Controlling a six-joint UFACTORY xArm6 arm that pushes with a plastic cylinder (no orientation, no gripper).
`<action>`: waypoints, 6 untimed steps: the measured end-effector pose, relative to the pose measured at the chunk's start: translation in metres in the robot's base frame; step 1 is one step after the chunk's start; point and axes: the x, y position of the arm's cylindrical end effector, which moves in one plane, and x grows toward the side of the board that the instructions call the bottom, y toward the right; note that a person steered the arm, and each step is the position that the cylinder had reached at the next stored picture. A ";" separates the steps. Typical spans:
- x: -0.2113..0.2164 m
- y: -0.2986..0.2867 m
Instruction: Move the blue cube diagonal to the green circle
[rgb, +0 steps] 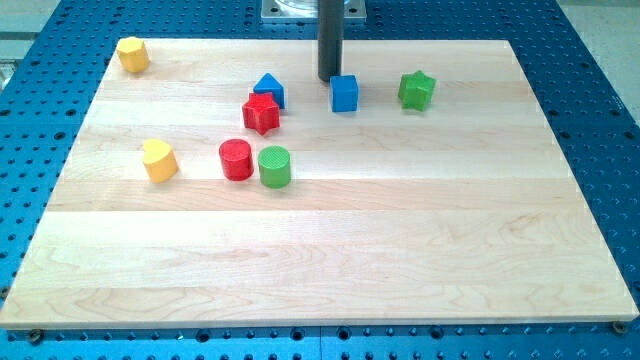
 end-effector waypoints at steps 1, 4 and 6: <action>0.020 0.006; 0.133 0.033; 0.211 0.030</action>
